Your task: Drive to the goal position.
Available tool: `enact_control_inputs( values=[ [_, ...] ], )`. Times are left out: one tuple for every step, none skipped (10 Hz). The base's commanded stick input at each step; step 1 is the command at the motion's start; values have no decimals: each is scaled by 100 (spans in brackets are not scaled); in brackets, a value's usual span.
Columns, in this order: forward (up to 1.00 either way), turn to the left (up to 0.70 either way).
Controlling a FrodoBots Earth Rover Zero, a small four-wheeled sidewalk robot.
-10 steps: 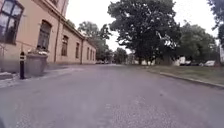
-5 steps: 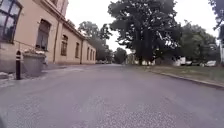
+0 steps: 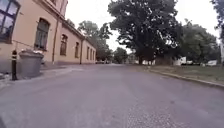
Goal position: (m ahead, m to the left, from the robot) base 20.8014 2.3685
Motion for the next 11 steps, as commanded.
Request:
enact_control_inputs(
  values=[
    [45, 0],
    [45, 0],
    [45, 0],
    [45, 0],
    [45, 0],
    [45, 0],
    [45, 0],
    [45, 0],
    [45, 0],
    [45, 0],
    [45, 0]
  ],
)
